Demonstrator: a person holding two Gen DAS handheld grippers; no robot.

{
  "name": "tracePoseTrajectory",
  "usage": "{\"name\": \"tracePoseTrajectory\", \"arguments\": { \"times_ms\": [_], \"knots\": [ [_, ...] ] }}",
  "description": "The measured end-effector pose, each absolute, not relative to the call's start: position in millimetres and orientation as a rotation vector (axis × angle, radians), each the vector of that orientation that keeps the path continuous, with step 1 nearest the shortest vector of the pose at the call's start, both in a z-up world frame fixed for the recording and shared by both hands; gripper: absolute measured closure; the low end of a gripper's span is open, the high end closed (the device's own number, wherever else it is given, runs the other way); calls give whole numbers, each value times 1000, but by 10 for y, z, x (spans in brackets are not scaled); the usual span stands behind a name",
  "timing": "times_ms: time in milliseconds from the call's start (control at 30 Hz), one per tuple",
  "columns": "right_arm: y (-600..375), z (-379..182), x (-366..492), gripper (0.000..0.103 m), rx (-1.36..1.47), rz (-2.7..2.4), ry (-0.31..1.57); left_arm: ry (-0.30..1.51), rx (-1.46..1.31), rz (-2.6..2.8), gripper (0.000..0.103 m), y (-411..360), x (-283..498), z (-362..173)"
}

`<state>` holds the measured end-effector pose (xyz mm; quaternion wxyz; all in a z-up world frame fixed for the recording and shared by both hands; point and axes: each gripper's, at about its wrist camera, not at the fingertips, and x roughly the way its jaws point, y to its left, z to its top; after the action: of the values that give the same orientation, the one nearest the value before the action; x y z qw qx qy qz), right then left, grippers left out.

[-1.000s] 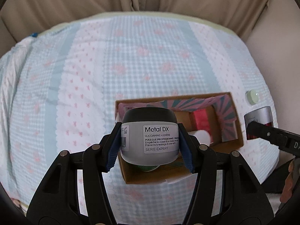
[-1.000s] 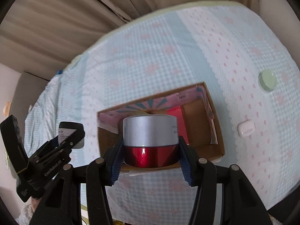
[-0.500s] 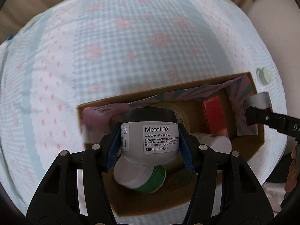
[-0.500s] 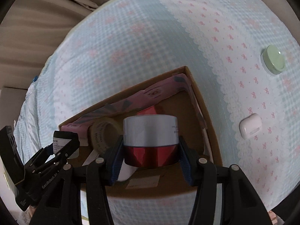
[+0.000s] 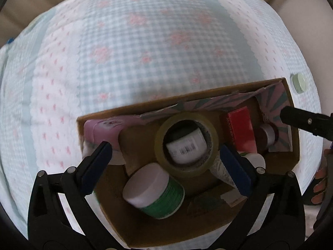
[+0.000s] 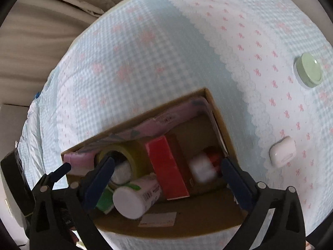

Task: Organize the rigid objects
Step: 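Open both tools to drop the two jars into the box, then move both tools back toward the earbud case and green jar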

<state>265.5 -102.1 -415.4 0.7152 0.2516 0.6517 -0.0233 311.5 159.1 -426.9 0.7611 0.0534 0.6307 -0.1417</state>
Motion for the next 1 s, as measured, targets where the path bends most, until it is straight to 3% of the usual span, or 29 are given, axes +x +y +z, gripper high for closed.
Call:
{"name": "tracePoseTrajectory", "arguments": {
  "times_ms": [467,1000],
  "knots": [
    [-1082,-3859,2504,1,547,-60,1392,1303,97,-253,0,1678,2896,-3807],
    [-1156,-2592,1847,1,380,-24,1197,1097,75,-236,0,1737,2034,-2537]
  ]
}}
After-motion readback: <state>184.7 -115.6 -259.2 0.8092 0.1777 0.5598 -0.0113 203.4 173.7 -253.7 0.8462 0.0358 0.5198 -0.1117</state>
